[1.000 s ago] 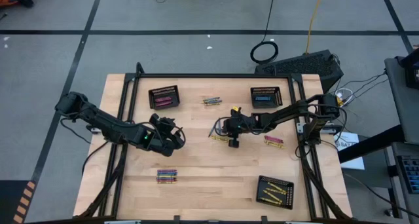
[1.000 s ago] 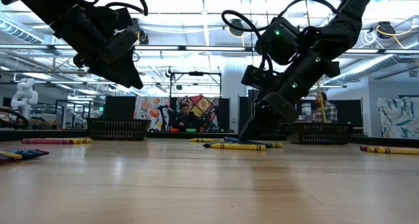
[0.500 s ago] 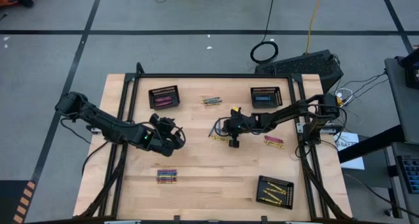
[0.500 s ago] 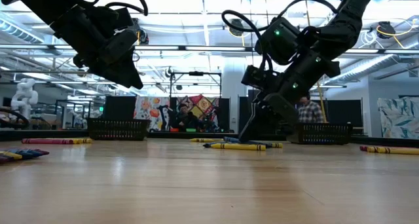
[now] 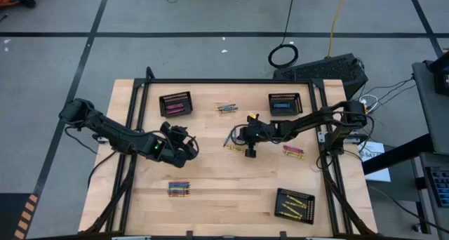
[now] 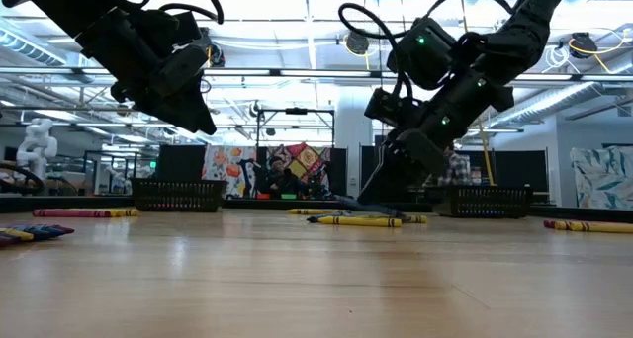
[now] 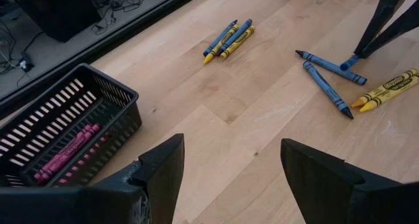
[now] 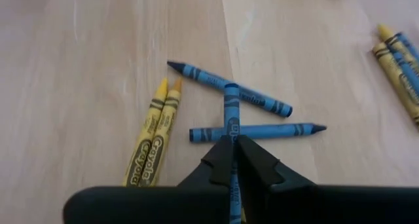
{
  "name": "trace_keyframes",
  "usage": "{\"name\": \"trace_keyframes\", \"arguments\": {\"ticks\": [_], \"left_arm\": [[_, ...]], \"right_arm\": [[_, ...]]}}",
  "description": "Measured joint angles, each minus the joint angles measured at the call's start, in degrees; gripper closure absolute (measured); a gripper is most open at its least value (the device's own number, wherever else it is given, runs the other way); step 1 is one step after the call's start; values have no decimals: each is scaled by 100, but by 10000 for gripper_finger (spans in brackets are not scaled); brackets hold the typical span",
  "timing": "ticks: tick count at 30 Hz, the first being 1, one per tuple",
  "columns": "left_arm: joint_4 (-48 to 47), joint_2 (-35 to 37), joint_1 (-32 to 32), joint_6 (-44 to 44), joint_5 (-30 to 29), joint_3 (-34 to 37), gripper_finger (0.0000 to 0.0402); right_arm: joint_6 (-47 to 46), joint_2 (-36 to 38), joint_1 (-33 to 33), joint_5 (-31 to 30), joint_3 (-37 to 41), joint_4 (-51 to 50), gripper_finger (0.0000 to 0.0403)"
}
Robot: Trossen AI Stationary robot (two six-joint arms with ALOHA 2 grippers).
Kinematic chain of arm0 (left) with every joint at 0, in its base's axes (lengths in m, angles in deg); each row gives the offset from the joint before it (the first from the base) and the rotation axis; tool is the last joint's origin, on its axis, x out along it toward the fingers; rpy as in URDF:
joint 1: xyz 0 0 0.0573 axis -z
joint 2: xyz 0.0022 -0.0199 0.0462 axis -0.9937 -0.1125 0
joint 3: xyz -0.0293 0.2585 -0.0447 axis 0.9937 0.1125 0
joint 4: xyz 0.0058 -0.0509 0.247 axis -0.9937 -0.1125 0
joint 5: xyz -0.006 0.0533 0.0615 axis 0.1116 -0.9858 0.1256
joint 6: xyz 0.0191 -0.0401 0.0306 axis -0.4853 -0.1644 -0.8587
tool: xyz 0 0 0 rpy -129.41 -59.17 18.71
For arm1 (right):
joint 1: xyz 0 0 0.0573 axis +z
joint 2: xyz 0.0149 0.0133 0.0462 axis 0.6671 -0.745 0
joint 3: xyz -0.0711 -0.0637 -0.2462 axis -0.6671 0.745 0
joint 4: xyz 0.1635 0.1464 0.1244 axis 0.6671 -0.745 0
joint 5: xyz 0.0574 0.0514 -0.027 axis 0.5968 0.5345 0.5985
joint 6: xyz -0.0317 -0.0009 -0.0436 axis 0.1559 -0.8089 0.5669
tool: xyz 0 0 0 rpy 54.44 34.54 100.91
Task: Sort crayons
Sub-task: Put the blue crayon into the top right black bin
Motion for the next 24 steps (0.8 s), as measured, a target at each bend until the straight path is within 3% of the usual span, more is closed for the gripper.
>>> {"name": "trace_keyframes", "arguments": {"ticks": [16, 24], "left_arm": [[-2, 0, -1, -2, 0, 1, 146], [-4, 0, 0, -2, 0, 1, 146]], "right_arm": [[-211, 231, 0, 181, 2, -282, 403], [-650, 233, 268, 426, -1, -1309, 403]]}}
